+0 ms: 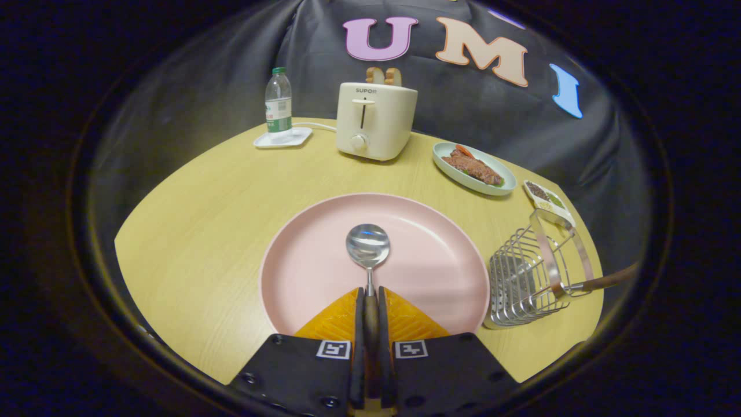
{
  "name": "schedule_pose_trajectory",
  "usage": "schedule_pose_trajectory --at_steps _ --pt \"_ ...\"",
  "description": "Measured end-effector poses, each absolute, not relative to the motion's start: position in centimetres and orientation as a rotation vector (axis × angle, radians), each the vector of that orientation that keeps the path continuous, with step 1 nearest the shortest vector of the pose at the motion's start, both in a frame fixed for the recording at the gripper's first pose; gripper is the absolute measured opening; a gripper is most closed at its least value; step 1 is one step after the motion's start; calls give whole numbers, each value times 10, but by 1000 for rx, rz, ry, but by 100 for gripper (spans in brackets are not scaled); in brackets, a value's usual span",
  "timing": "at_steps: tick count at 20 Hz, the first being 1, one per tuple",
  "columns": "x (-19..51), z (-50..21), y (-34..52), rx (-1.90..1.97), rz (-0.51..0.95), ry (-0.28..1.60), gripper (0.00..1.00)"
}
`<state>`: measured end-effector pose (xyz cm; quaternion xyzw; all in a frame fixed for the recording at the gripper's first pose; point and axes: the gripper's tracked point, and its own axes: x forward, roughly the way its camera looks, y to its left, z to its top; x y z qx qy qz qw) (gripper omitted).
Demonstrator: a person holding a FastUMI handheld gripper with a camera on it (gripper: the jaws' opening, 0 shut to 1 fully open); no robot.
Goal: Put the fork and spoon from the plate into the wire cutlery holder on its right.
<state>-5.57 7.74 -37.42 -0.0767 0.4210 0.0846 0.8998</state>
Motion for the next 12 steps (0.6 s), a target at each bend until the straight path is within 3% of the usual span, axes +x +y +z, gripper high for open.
schedule_pose_trajectory --at_steps 2,4,12 --pt "-54 -374 79 -155 179 886 14" --pt "-54 -376 80 -169 198 893 7" --pt "-57 -351 70 -225 270 941 7"
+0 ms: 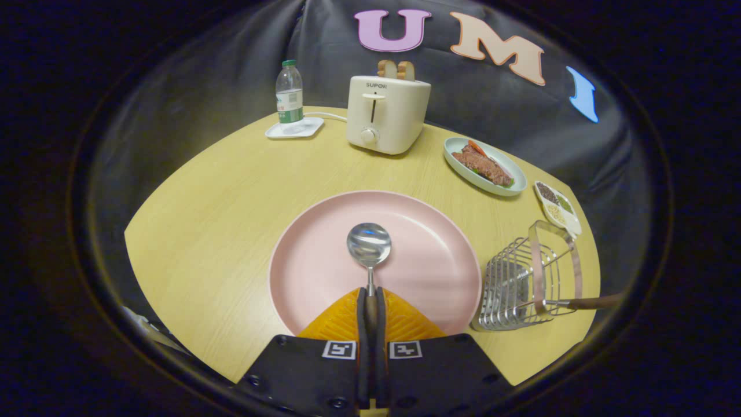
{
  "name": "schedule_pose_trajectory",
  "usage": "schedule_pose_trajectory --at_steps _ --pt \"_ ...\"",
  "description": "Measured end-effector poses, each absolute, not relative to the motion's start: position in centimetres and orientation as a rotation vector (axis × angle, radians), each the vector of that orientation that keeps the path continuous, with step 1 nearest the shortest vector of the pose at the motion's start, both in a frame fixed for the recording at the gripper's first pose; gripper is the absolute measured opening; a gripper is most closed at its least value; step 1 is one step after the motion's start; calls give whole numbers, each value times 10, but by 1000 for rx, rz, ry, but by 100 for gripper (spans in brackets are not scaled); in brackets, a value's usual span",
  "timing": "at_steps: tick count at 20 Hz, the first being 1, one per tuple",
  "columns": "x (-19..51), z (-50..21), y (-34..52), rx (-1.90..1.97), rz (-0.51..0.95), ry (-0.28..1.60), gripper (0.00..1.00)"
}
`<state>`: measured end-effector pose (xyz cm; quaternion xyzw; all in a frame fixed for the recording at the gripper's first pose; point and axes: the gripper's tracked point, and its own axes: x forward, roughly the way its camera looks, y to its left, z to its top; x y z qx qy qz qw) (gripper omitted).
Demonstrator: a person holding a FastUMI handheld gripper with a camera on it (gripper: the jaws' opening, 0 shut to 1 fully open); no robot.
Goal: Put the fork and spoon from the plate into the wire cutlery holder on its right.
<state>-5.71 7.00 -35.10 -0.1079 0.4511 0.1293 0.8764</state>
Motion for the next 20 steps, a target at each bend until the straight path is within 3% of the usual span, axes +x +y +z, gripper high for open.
schedule_pose_trajectory --at_steps 20 --pt "-44 -267 -42 -359 329 1089 7"
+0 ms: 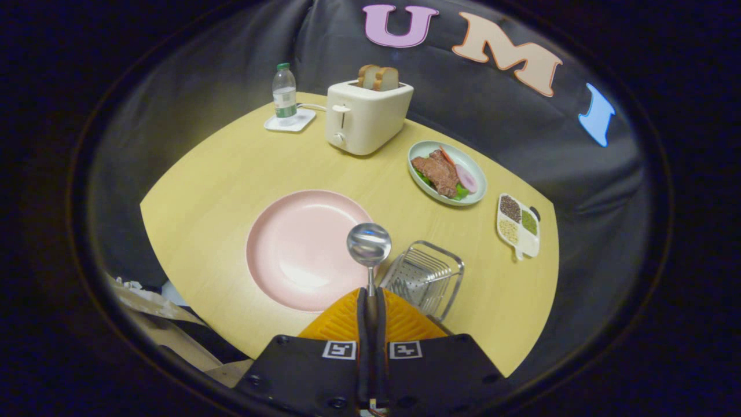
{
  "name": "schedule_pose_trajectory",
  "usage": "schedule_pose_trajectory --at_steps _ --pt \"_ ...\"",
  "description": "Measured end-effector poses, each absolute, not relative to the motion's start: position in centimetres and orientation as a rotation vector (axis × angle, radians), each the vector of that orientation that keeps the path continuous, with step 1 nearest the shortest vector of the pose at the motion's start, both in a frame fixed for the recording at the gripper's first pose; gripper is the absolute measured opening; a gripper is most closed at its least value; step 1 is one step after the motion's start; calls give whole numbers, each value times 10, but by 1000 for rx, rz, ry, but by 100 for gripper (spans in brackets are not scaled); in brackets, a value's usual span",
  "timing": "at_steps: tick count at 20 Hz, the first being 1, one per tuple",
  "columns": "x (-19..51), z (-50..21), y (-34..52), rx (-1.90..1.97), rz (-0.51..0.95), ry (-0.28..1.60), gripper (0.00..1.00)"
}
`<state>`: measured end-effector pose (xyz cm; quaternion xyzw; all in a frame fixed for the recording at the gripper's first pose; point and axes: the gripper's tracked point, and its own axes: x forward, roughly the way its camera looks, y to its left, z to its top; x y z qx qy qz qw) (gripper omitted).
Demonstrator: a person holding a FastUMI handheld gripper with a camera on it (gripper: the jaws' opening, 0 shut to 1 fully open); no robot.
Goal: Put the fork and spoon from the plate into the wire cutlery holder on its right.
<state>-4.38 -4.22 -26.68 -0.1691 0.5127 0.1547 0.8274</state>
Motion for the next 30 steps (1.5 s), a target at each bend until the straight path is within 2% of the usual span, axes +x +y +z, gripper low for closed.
schedule_pose_trajectory --at_steps 8,14,22,30 --pt "-39 -257 -87 -374 269 1134 7" --pt "-35 -256 -94 -345 249 1140 12" --pt "-36 -247 -73 -291 286 1063 100" --pt "-34 -218 -21 -183 296 838 99"
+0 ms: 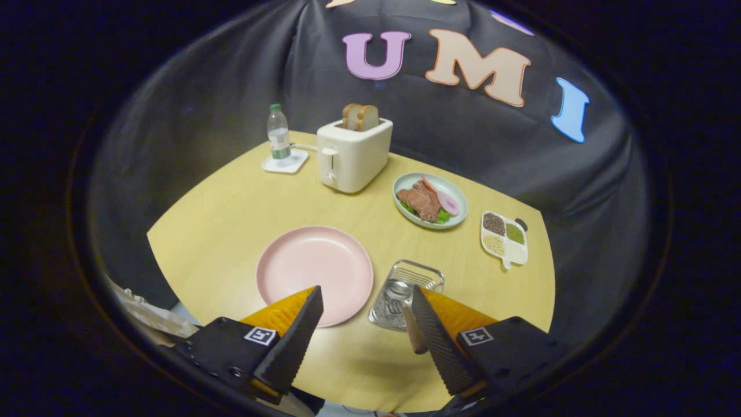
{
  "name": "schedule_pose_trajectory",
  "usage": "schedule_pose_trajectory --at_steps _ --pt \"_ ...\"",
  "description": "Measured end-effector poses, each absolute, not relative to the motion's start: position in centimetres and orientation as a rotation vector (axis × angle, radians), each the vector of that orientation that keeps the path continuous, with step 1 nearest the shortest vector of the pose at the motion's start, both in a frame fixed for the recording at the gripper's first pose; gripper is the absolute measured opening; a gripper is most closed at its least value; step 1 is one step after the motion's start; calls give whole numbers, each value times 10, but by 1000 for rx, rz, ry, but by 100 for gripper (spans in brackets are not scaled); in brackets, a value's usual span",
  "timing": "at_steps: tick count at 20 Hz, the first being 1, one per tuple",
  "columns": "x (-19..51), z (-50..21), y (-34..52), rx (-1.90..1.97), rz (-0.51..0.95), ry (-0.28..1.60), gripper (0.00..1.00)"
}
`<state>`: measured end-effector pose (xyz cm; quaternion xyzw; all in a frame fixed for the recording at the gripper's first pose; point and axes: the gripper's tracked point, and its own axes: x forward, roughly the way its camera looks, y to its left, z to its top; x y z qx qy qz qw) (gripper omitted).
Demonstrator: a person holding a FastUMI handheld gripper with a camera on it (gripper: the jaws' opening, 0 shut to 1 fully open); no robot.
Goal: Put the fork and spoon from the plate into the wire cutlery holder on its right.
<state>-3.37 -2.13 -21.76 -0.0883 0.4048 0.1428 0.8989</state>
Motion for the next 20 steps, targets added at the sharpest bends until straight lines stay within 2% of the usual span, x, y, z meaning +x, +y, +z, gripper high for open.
schedule_pose_trajectory --at_steps 7,14,20 --pt "-29 -187 7 -86 237 663 99" --pt "-18 -124 13 -5 131 368 99" --pt "-21 -100 13 -16 30 227 99"
